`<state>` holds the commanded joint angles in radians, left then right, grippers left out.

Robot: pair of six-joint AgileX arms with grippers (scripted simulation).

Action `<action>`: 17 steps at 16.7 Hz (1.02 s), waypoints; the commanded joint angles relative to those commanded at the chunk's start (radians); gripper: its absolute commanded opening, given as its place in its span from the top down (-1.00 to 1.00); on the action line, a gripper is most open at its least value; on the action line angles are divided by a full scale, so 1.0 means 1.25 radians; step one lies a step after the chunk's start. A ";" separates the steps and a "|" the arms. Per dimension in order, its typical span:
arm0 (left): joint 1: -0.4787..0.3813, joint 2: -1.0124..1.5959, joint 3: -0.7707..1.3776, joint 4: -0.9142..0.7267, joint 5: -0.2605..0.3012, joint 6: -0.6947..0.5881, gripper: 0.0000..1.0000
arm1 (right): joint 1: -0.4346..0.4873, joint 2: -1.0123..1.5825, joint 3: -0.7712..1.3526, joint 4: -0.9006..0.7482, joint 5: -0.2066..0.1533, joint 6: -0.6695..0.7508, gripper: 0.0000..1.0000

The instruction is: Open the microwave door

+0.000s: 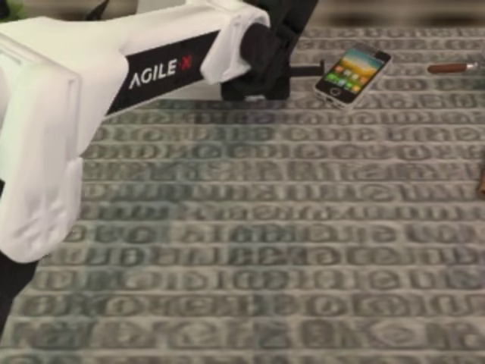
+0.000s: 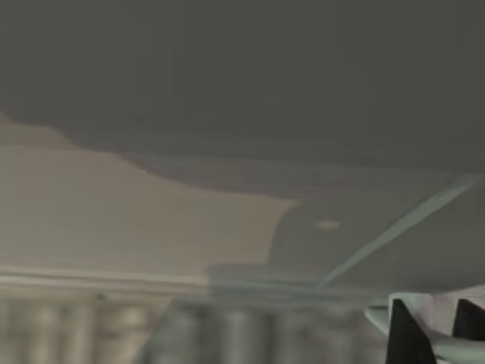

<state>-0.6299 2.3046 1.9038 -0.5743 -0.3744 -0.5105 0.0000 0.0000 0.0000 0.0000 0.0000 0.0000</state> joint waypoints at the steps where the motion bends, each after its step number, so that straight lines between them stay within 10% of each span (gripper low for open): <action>1: 0.000 -0.013 -0.020 0.014 -0.004 -0.006 1.00 | 0.000 0.000 0.000 0.000 0.000 0.000 -1.00; 17: 0.000 -0.029 -0.038 0.028 -0.005 -0.013 1.00 | 0.000 0.000 0.000 0.000 0.000 0.000 -1.00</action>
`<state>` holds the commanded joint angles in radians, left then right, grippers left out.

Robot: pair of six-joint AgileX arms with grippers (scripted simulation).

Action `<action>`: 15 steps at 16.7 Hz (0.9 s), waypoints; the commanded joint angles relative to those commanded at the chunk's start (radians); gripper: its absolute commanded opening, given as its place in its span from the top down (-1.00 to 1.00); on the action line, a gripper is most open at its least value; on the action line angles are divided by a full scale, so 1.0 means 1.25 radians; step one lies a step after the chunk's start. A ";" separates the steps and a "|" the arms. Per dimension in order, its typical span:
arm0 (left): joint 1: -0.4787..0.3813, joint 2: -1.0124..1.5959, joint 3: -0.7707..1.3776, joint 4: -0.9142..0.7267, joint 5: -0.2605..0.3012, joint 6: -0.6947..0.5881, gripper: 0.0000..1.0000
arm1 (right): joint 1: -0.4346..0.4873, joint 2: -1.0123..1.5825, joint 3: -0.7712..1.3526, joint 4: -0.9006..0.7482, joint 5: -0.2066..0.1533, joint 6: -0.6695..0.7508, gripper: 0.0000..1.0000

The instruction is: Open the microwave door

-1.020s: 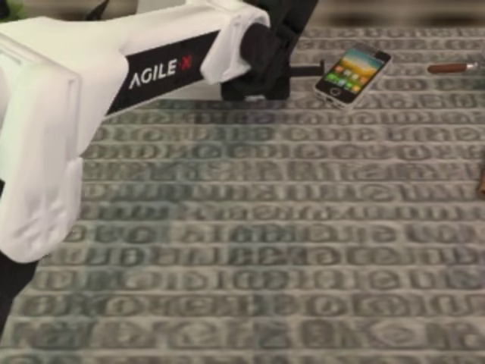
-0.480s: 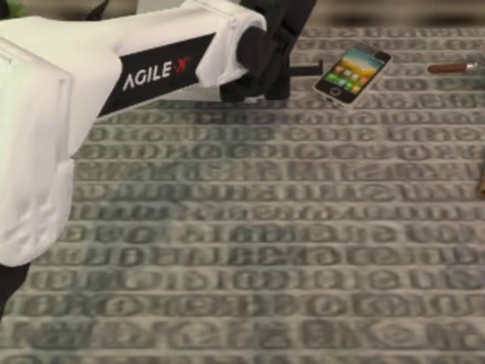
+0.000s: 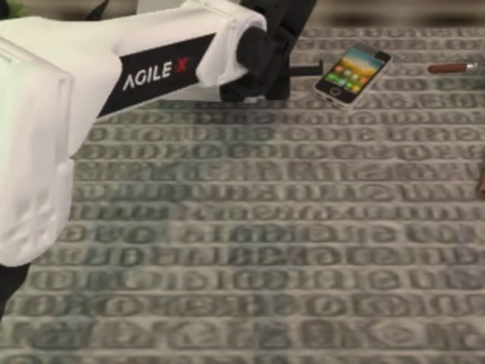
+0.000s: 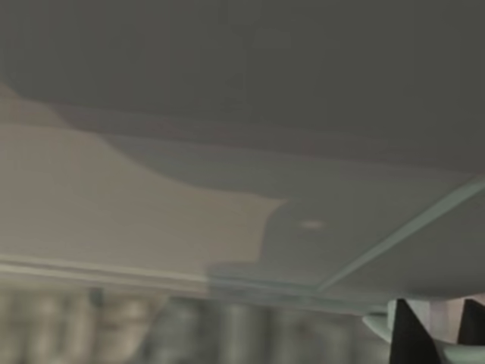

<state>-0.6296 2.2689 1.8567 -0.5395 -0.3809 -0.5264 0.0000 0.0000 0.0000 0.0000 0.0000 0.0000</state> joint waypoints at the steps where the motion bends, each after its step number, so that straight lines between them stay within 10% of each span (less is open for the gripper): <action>1: 0.000 0.000 0.000 0.000 0.000 0.000 1.00 | 0.000 0.000 0.000 0.000 0.000 0.000 -1.00; 15: 0.001 -0.019 -0.042 0.024 0.014 0.025 1.00 | 0.000 0.000 0.000 0.000 0.000 0.000 -1.00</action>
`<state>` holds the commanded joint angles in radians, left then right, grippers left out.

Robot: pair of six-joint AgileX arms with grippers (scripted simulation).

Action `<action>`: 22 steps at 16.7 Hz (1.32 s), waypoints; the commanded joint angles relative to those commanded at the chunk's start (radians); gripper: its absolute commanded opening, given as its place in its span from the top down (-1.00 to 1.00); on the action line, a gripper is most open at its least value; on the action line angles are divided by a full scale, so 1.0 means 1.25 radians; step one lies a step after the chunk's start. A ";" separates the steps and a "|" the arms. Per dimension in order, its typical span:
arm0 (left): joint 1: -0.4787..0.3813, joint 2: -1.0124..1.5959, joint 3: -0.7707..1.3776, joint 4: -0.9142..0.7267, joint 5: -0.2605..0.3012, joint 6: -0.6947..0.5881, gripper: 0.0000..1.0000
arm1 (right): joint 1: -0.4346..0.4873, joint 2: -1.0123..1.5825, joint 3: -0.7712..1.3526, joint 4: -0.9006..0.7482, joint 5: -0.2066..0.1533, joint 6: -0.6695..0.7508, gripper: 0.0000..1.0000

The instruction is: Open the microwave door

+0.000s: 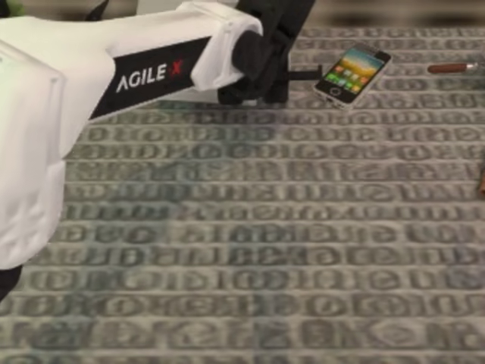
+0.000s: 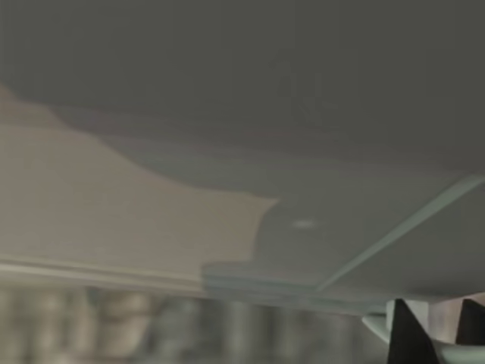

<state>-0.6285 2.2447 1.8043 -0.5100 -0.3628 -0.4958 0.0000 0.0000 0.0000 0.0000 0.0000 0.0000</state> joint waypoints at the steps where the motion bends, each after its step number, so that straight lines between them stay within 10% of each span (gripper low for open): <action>1: 0.002 -0.010 -0.014 0.010 0.006 0.009 1.00 | 0.000 0.000 0.000 0.000 0.000 0.000 -1.00; 22: 0.004 -0.025 -0.035 0.025 0.017 0.022 1.00 | 0.000 0.000 0.000 0.000 0.000 0.000 -1.00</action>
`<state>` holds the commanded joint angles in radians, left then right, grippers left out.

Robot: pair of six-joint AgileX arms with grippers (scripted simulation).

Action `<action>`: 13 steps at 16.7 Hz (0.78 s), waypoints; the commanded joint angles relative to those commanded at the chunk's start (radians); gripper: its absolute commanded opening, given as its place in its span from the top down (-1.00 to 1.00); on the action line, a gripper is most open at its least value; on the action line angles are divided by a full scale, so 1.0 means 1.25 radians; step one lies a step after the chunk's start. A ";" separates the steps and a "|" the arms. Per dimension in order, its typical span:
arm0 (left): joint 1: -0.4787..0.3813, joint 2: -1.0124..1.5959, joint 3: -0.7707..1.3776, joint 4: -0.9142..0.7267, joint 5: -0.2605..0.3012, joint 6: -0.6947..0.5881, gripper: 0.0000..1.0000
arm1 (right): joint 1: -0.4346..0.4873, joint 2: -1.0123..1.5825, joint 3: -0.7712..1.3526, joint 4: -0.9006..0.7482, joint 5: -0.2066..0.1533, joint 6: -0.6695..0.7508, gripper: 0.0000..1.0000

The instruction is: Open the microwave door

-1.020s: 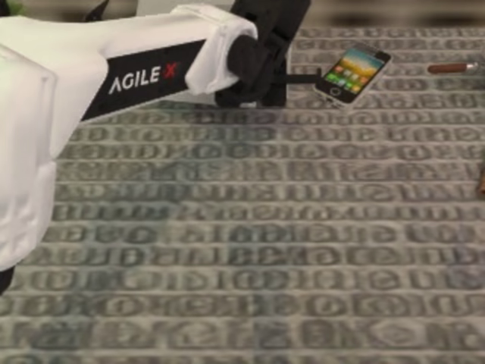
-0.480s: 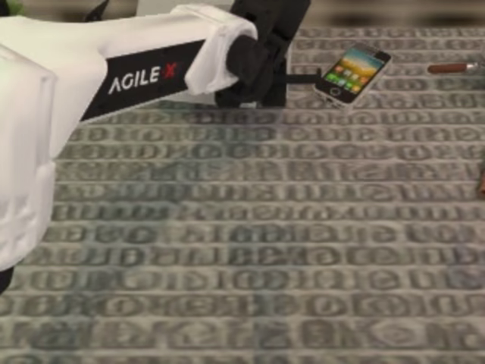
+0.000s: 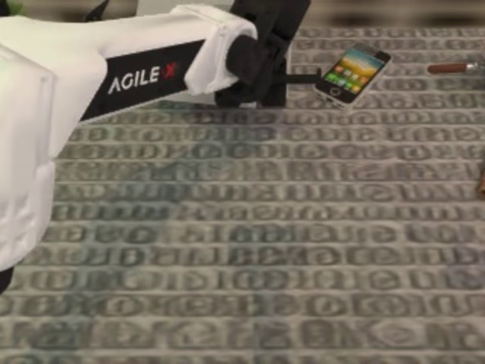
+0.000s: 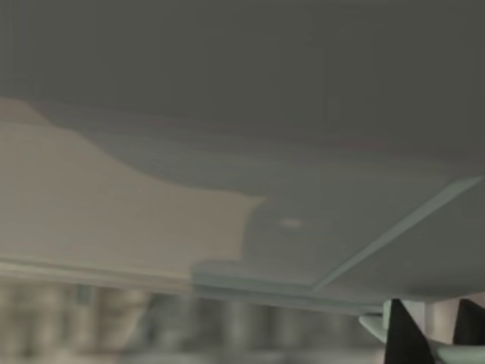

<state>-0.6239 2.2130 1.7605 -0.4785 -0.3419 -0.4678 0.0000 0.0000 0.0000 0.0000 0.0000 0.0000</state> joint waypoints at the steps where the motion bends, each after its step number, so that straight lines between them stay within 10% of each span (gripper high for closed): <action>1: 0.000 0.000 0.000 0.000 0.000 0.000 1.00 | 0.000 0.000 0.000 0.000 0.000 0.000 -1.00; 13: 0.007 -0.046 -0.077 0.047 0.037 0.052 1.00 | 0.000 0.000 0.000 0.000 0.000 0.000 -1.00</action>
<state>-0.6154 2.1556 1.6642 -0.4193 -0.2957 -0.4025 0.0000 0.0000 0.0000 0.0000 0.0000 0.0000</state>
